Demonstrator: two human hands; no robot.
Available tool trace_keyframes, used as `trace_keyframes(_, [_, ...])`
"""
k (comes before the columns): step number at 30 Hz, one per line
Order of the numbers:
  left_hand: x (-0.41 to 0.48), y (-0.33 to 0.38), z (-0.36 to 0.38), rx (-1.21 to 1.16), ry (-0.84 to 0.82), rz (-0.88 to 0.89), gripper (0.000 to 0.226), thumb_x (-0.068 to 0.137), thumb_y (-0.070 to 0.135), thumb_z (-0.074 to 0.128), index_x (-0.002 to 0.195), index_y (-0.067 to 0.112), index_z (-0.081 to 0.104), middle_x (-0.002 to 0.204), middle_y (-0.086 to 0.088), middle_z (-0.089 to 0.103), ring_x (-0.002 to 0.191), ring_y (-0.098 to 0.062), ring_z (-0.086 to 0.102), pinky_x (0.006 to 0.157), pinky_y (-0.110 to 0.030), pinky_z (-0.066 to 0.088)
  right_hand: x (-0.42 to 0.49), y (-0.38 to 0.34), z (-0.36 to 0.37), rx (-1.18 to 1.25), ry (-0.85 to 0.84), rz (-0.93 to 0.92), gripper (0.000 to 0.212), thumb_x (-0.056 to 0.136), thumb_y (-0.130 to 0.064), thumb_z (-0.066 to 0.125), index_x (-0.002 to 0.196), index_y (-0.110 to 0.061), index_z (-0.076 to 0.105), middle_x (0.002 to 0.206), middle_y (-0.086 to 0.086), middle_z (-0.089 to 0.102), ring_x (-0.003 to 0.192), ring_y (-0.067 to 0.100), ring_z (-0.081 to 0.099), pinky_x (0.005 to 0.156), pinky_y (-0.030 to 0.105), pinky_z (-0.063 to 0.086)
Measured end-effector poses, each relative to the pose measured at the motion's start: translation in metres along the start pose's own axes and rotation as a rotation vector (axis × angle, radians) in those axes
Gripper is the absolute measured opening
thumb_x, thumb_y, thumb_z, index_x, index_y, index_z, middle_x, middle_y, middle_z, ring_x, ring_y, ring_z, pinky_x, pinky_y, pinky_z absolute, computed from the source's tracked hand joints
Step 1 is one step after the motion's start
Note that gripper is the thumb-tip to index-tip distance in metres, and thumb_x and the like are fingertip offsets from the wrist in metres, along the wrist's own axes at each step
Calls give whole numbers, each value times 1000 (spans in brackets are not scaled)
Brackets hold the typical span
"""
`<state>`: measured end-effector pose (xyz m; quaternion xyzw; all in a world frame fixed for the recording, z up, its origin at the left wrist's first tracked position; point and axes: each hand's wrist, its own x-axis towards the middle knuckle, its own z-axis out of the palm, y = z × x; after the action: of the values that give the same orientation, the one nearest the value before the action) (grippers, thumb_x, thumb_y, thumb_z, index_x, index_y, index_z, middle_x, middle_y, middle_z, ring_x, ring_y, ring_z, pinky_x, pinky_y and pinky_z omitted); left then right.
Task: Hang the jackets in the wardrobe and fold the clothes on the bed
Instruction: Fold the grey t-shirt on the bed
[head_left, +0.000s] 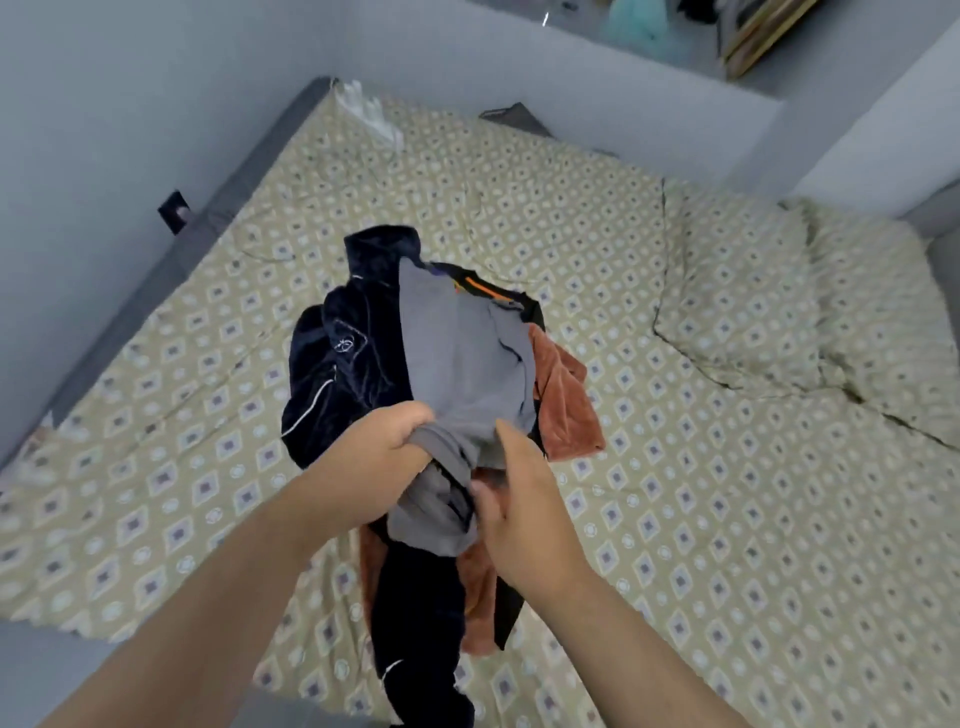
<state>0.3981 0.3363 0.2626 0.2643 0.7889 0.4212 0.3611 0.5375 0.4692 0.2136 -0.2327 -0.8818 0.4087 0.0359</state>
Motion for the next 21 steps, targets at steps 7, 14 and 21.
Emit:
trace_keyframes(7, [-56, 134, -42, -462, -49, 203, 21, 80, 8, 68, 65, 21, 61, 61, 3, 60, 52, -7, 56, 46, -19, 44, -26, -84, -100, -40, 11, -237, 23, 85, -17, 56, 107, -21, 61, 103, -11, 60, 100, 4, 54, 87, 27, 45])
trace_keyframes(14, [-82, 212, -62, -979, 38, 242, 50, 75, 9, 65, 123, -4, 58, 113, -29, 64, 96, -36, 65, 89, -45, 54, -49, -150, -184, 260, 395, -137, 18, 100, -13, 51, 92, -24, 62, 91, -10, 67, 87, -2, 61, 80, 23, 49])
trace_keyframes(21, [-114, 230, -17, -871, -100, 320, 70, 61, 21, 91, 124, 18, 60, 120, -2, 71, 104, -13, 71, 77, -26, 58, -71, -220, -276, 537, 606, -133, 31, 106, -25, 43, 94, 0, 56, 85, 6, 62, 70, 7, 55, 63, 20, 47])
